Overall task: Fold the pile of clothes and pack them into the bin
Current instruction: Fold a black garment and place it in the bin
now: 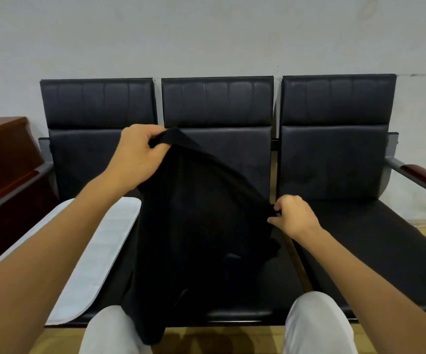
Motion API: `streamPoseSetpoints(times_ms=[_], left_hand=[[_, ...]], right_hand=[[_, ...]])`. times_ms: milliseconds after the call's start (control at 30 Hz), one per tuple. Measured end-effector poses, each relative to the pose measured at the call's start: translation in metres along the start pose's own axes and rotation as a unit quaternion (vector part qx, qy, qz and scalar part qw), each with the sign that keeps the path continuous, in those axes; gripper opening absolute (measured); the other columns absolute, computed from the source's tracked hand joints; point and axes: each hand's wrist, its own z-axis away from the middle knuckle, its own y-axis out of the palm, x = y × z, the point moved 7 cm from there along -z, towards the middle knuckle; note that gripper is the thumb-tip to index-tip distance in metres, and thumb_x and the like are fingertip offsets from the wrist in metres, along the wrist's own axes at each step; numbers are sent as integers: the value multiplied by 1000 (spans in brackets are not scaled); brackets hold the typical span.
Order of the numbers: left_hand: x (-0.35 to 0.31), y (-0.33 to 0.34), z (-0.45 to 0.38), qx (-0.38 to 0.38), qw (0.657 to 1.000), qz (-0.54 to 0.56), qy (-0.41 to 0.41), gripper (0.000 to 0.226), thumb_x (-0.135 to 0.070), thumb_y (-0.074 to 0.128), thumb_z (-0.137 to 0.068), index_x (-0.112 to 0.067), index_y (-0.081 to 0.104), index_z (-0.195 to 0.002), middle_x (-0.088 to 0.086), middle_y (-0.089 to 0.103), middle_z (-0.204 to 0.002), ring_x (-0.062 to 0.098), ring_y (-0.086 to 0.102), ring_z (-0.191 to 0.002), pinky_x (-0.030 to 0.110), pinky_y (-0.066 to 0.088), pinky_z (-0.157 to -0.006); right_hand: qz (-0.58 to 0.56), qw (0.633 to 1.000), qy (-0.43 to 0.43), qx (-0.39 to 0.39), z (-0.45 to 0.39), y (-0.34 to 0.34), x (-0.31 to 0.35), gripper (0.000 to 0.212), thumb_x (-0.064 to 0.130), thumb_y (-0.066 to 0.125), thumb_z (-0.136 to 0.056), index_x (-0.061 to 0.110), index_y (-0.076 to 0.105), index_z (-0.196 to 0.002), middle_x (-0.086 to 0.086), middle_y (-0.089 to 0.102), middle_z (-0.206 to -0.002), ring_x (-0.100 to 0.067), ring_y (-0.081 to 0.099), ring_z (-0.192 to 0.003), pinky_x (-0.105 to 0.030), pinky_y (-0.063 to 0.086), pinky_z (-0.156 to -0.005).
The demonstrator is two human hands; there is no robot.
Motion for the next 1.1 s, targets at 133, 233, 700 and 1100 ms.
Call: streamPoseSetpoints(times_ms=[133, 233, 700, 1100], left_hand=[[0, 9, 3, 68, 997, -17, 16, 25, -12, 60, -91, -2, 64, -69, 14, 59, -62, 17, 53, -57, 27, 43, -56], [-5, 22, 9, 135, 989, -45, 29, 24, -11, 65, -88, -4, 65, -66, 9, 58, -57, 14, 54, -53, 21, 44, -55], [75, -73, 27, 115, 988, -91, -48, 15, -12, 66, -91, -9, 75, -79, 7, 70, -68, 16, 65, -60, 31, 54, -57], [159, -15, -80, 50, 975, -218, 16, 45, 16, 49, -81, -5, 64, -117, 16, 61, -109, 39, 59, -103, 49, 48, -94]], right_hand=[[-175, 976, -106, 68, 6, 27, 43, 37, 39, 80, -80, 23, 66, -110, 3, 67, -110, -13, 64, -106, -35, 55, -90], [-410, 873, -186, 187, 20, 47, 110, 69, 31, 85, -76, 32, 50, -135, 12, 53, -133, -3, 51, -124, -28, 48, -102], [-63, 978, -138, 140, -20, 71, 53, 23, 12, 52, -91, 32, 63, -85, 1, 66, -93, -24, 67, -92, -34, 51, -70], [-63, 977, -205, -5, -161, -89, 25, 14, -7, 61, -91, 3, 65, -81, -14, 68, -81, -5, 67, -52, -26, 56, -58]])
